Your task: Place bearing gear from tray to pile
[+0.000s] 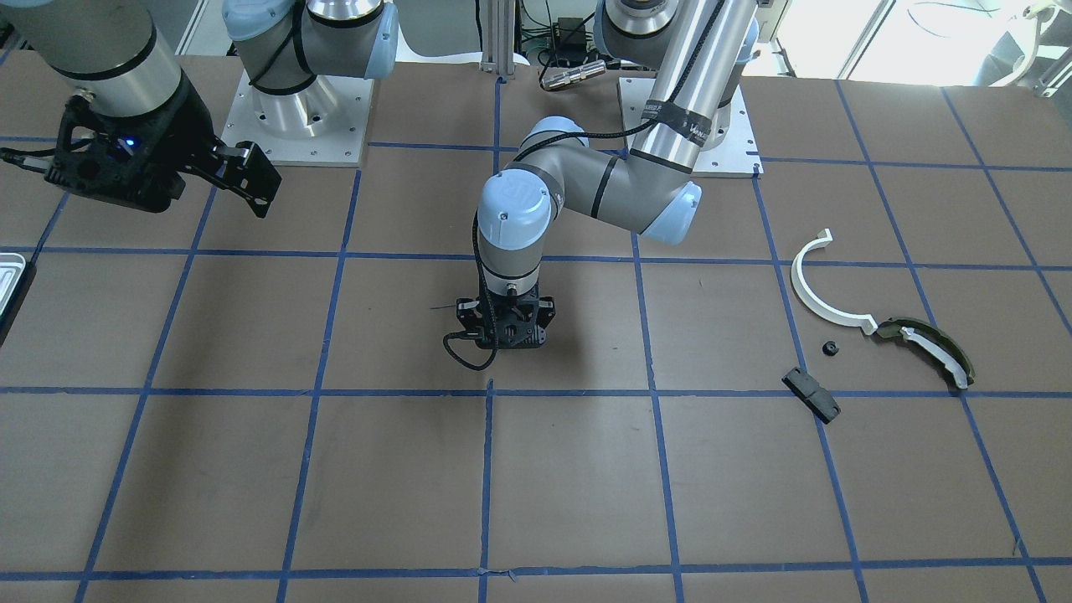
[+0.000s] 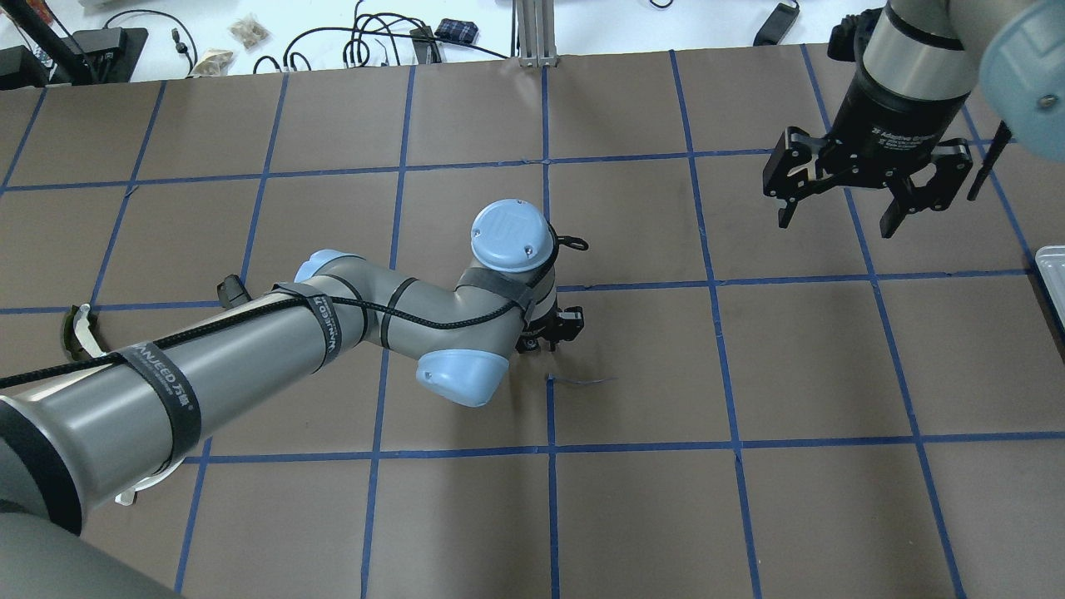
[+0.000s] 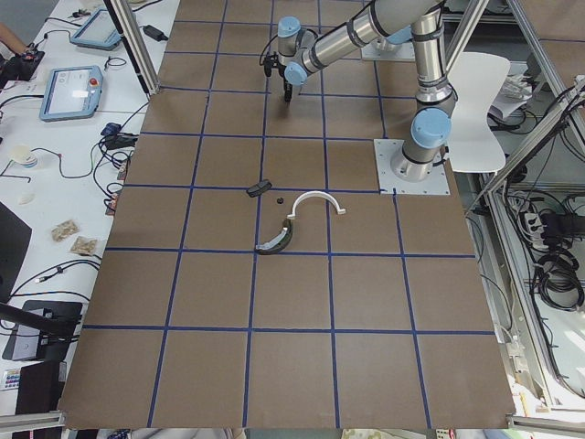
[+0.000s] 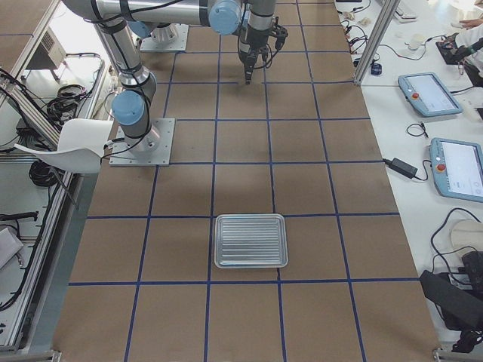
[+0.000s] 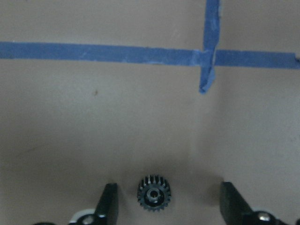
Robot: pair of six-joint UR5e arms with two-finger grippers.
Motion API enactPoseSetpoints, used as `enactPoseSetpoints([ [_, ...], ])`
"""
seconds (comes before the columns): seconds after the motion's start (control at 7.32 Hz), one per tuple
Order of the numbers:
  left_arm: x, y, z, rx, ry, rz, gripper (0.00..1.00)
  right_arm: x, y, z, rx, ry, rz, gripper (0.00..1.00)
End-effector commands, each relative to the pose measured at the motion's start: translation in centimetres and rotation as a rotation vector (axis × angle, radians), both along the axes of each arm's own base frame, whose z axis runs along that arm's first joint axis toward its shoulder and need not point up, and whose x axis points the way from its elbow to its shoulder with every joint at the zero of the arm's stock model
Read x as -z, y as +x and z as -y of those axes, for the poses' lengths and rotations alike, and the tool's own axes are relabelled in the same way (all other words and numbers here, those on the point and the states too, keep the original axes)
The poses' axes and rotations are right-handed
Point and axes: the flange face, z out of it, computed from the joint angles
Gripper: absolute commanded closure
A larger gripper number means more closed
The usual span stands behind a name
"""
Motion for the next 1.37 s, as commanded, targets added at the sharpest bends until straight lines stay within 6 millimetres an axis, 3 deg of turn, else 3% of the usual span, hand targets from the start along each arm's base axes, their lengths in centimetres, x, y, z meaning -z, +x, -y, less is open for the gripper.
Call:
enactPoseSetpoints([
  [0.0, -0.2, 0.1, 0.0, -0.001, -0.004, 0.000, 1.00, -0.2, 1.4, -0.3, -0.029, -0.008, 0.001, 0.00],
  [0.27, -3.3, 1.2, 1.1, 0.014, -0.050, 0.013, 1.00, -0.4, 1.3, 0.0, -0.031, -0.017, 0.003, 0.00],
  [0.68, -13.5, 2.9, 2.7, 0.023, -0.049, 0.019, 1.00, -0.5, 1.3, -0.2, -0.041, -0.017, 0.004, 0.00],
  [0.82, -15.8, 5.8, 3.8, 0.016, 0.041, 0.071, 1.00, -0.4, 1.3, -0.3, -0.042, -0.015, 0.004, 0.00],
  [1.09, -13.6, 20.6, 8.4, 0.045, 0.168, 0.146, 1.00, -0.6, 1.4, -0.3, -0.041, -0.019, 0.010, 0.00],
  [1.23, -12.6, 25.7, 9.6, 0.122, 0.181, 0.128, 1.00, -0.4, 1.7, -0.4, -0.040, -0.018, 0.037, 0.00],
])
